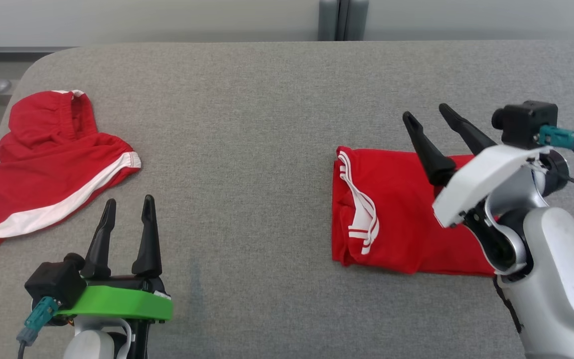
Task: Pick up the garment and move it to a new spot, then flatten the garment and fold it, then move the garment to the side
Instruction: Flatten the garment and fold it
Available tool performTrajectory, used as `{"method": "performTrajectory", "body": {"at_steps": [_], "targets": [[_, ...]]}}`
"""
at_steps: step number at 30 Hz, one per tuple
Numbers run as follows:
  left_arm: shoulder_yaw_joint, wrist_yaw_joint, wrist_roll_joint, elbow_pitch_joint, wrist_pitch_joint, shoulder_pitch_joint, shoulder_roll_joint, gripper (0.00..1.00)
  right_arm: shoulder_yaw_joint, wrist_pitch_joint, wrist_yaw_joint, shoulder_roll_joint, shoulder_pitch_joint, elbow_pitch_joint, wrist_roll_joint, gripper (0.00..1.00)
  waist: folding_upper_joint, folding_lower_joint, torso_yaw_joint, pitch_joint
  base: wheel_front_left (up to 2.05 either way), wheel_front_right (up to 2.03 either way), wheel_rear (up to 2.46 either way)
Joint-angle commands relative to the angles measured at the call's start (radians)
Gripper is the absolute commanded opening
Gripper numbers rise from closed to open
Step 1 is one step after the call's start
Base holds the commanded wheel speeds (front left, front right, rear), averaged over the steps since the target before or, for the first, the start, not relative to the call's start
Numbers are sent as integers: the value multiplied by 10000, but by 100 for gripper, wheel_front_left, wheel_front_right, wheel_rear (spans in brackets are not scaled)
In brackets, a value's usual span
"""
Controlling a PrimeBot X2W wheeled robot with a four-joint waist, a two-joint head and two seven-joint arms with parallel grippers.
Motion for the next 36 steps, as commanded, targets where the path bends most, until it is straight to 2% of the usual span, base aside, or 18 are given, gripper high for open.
{"method": "performTrajectory", "body": {"at_steps": [1,6,9,16,17,18,23,27,32,35,36], "targets": [[39,-39,-13,-7,-3,65,-14,100,-79,-409,1,-263,342,-56,-256,100,0,0,-121,-78,0,0,0],[47,-40,-47,28,-4,153,-23,100,-526,-2254,3,-774,1200,239,-1204,100,0,0,-315,-272,0,0,0],[51,-40,-65,58,-3,223,-18,100,-277,-3102,3,-992,1697,886,-1763,100,0,0,-398,-392,0,0,0],[12,-40,-134,-33,-3,186,36,100,1009,-4427,1,-441,1569,2968,-2206,100,0,0,-360,-288,0,0,0],[-26,-40,-129,-38,-3,152,44,100,1109,-4630,1,-306,1412,3255,-2287,58,0,0,-318,-227,0,0,0],[-69,-40,-124,-53,-3,111,55,100,1186,-4883,1,-159,1246,3619,-2414,0,0,0,-258,-164,0,0,0],[-200,-40,-149,-13,-3,-97,82,100,1684,-5377,1,599,482,5565,-2867,0,0,0,126,108,0,0,0],[-199,-40,-126,10,-3,-160,85,100,2868,-5554,1,993,28,6887,-2804,0,0,0,421,224,0,0,0],[-118,-40,-145,57,-3,-85,41,100,4300,-5585,6,1158,-42,7901,-2208,0,0,0,552,155,0,0,0],[-37,-40,-140,78,-3,12,54,100,4547,-5731,4,1171,-166,7820,-1554,0,0,0,482,54,0,0,0],[7,-40,-124,68,-3,58,68,100,4592,-5769,3,1176,-231,7582,-1250,29,0,0,423,0,0,0,0]]}}
